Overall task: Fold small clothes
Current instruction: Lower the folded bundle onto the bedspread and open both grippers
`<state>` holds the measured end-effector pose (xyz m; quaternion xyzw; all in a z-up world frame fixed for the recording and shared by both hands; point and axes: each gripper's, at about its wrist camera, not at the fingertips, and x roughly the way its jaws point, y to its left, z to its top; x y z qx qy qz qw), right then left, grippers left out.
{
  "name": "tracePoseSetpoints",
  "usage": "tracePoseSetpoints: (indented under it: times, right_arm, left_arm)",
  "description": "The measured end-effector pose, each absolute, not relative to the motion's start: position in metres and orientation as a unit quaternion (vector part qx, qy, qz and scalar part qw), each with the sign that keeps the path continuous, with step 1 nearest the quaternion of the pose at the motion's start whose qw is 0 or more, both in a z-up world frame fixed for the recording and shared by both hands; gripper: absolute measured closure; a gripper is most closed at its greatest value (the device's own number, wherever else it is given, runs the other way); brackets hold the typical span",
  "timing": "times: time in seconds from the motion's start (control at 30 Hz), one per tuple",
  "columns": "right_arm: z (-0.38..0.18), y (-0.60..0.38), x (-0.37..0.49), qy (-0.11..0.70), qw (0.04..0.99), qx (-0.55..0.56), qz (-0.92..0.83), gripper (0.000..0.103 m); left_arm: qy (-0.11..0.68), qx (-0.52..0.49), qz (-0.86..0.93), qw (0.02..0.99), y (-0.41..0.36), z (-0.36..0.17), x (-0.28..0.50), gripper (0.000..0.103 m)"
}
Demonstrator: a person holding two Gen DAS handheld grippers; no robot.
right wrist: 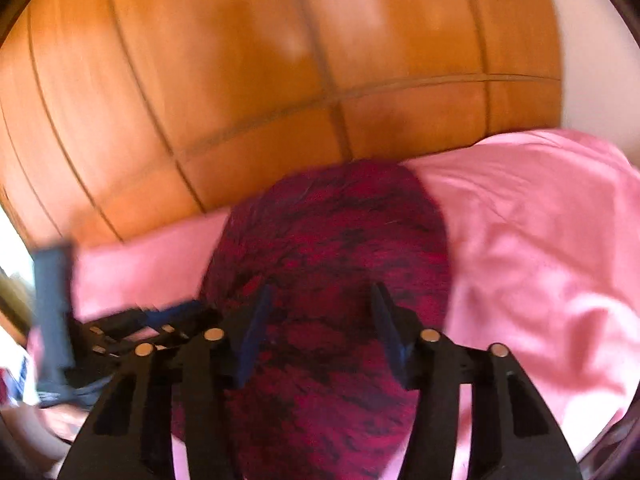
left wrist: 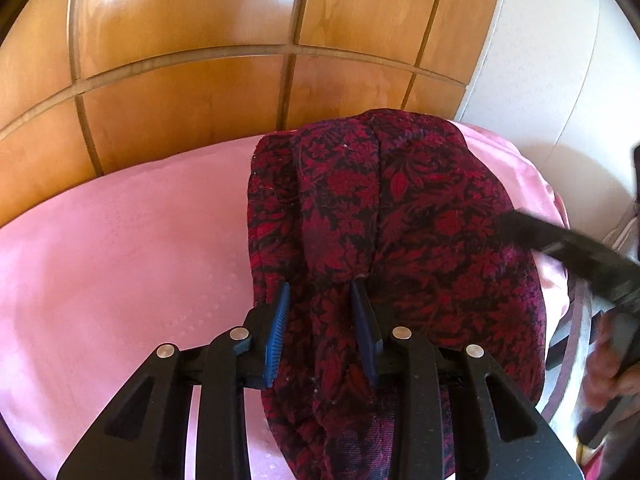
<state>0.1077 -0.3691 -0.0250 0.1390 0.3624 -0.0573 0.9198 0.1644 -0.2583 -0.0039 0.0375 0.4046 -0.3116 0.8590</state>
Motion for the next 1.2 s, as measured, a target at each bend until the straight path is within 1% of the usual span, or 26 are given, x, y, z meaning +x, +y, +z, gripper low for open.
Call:
tracePoseSetpoints:
  times: [0.07,0.17,0.37,0.53,0.57,0.6,0.63,0.7,0.73,0.8,0.83,1.07,1.13,1.2]
  right_arm:
    - [-0.049,-0.359,0.128,0.385,0.912,0.122,-0.074,0.054]
    - [-0.066,-0.340,0.146,0.391,0.912,0.089,-0.087,0.054]
    - [-0.069,-0.321,0.151,0.387,0.914,0.040,-0.113,0.054]
    - [-0.068,-0.320,0.144,0.373,0.918,0.043,-0.125,0.053]
    - [-0.065,-0.320,0.140,0.370,0.919,0.045,-0.125,0.053]
    - [-0.062,-0.319,0.136,0.369,0.920,0.039,-0.128,0.053]
    - [-0.059,-0.317,0.134,0.368,0.920,0.038,-0.131,0.051]
    - [-0.053,-0.318,0.128,0.365,0.919,0.049,-0.139,0.049]
    - [-0.051,-0.318,0.125,0.363,0.920,0.053,-0.141,0.045]
    - [-0.045,-0.319,0.119,0.357,0.921,0.064,-0.141,0.034]
    - [-0.043,-0.318,0.117,0.357,0.922,0.069,-0.137,0.028]
    - [-0.036,-0.300,0.104,0.350,0.921,0.062,-0.158,0.021]
    - [-0.034,-0.299,0.100,0.346,0.921,0.069,-0.166,0.018]
    - [-0.031,-0.297,0.093,0.341,0.920,0.081,-0.176,0.015]
  left_arm:
    - [0.406,0.041,-0.297,0.863,-0.256,-0.006,0.166,0.072]
    - [0.420,0.035,-0.279,0.863,-0.255,-0.013,0.176,0.072]
    - [0.420,0.039,-0.255,0.870,-0.254,-0.021,0.178,0.072]
    - [0.411,0.019,-0.246,0.877,-0.249,-0.012,0.171,0.072]
    - [0.408,0.019,-0.247,0.879,-0.247,-0.010,0.168,0.070]
    - [0.405,0.019,-0.246,0.881,-0.246,-0.008,0.166,0.064]
    - [0.399,0.019,-0.244,0.884,-0.244,-0.007,0.163,0.061]
    - [0.395,0.008,-0.247,0.885,-0.240,-0.005,0.159,0.060]
    - [0.393,0.003,-0.247,0.886,-0.238,-0.003,0.157,0.060]
    - [0.383,0.003,-0.246,0.890,-0.235,0.002,0.151,0.054]
    - [0.377,0.001,-0.247,0.893,-0.234,0.005,0.148,0.053]
    - [0.357,0.002,-0.239,0.903,-0.225,0.016,0.132,0.052]
    - [0.351,0.002,-0.233,0.907,-0.222,0.019,0.127,0.044]
    - [0.347,-0.002,-0.231,0.909,-0.217,0.022,0.123,0.042]
